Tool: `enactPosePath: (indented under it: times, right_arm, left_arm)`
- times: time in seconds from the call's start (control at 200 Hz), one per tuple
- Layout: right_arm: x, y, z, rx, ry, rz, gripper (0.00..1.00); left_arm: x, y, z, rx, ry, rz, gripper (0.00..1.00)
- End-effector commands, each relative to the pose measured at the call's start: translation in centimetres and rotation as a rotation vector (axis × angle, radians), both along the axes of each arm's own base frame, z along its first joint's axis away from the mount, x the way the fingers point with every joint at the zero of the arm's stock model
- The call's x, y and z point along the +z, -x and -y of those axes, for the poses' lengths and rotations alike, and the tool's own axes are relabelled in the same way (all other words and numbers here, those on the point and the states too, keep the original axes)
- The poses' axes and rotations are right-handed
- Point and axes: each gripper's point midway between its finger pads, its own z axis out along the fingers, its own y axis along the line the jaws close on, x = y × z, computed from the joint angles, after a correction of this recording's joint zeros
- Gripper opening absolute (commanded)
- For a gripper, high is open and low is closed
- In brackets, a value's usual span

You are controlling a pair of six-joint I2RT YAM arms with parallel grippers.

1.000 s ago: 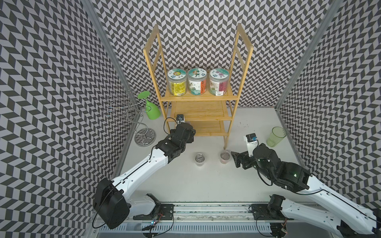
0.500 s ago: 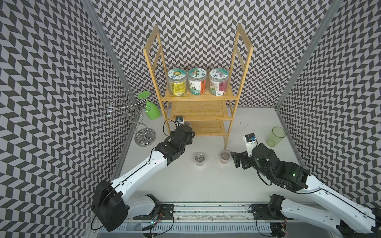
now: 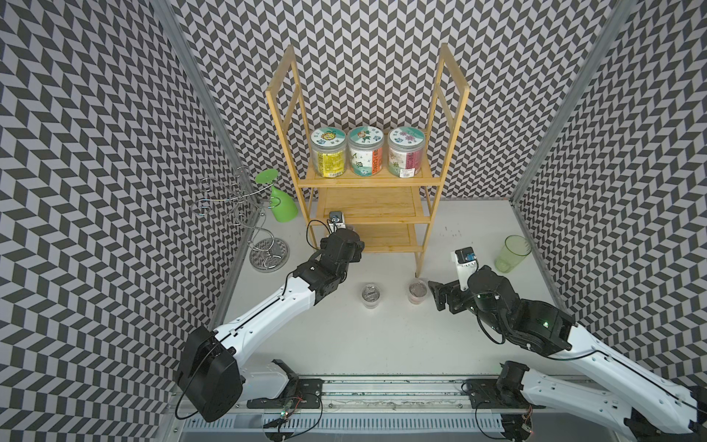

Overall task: Place the seed container on the shelf
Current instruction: Place the seed jar on the shelf.

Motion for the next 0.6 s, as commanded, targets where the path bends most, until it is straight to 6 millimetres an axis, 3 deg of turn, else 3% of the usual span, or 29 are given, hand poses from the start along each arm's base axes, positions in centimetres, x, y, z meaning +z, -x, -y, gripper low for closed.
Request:
enactPosePath:
  times: [0.0,0.471,0.596]
  right_arm:
    - [2.1,-0.5,0.2,-0.021,-0.037,0.054,0.98]
    - [1.6,-0.9,-0.2,-0.023,-0.035,0.042,0.99]
    - [1.0,-0.9,-0.5,-0.023,-0.044,0.022,0.99]
  left_arm:
    - [-5.2,1.3,-0.6,-0.035,-0.083,-0.165,0.65]
    - [-5.3,3.7,-1.7,-0.050,-0.081,-0.205,0.83]
    - [-4.2,4.7,-1.7,-0.070,-0.062,-0.196,0.89]
